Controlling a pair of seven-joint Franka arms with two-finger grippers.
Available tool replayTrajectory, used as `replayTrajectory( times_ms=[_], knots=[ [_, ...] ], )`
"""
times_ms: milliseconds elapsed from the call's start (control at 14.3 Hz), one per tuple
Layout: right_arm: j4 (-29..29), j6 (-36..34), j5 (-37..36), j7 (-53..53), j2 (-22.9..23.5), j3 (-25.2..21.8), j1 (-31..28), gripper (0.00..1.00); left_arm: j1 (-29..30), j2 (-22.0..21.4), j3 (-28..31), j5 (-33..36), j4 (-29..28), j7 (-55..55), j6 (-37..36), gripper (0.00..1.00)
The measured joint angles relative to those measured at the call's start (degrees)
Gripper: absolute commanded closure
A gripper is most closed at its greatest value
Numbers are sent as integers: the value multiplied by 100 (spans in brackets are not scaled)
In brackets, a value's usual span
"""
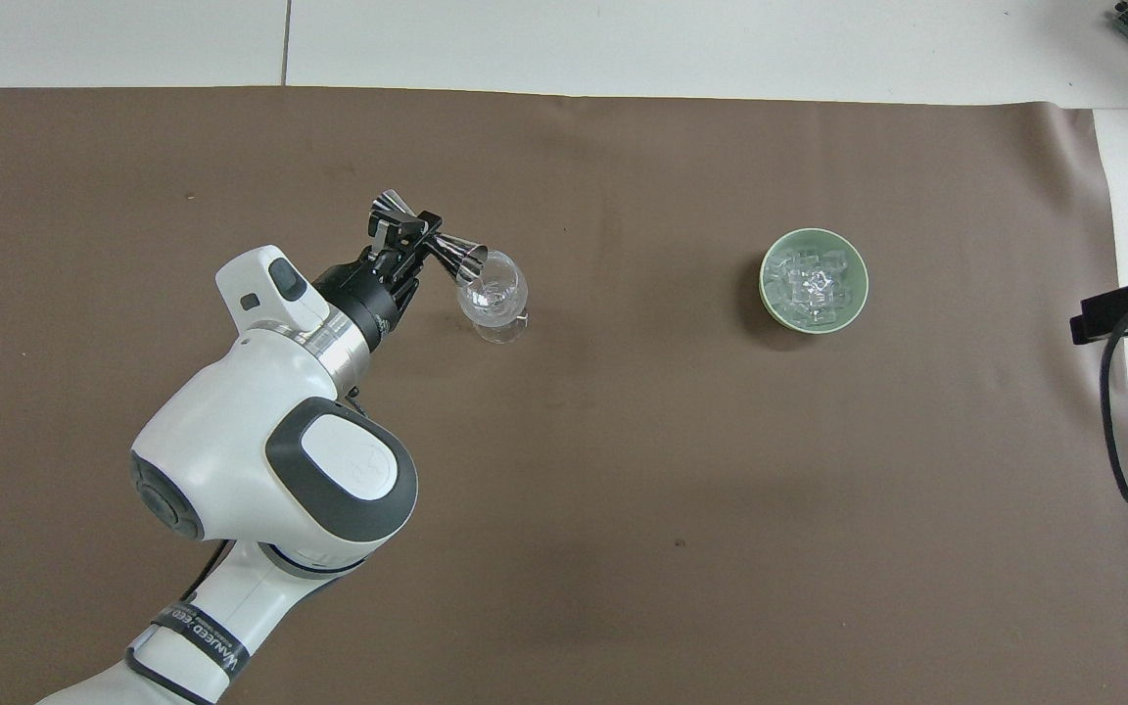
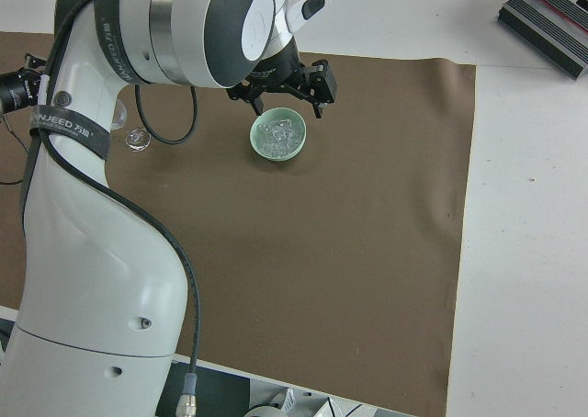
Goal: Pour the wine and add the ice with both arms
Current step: 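Hold the metal cup tipped over the glass to pour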
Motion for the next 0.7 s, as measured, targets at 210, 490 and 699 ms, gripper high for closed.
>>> replayTrajectory(
  times_ms=[210,490,699],
  knots=[
    [0,0,0,0,0,0,0,0,0,5,0,1,0,67,12,100],
    [0,0,0,0,0,0,0,0,0,17,0,2,0,191,65,100],
    [0,0,0,0,0,0,0,0,0,17,0,2,3,263,83,100]
  ],
)
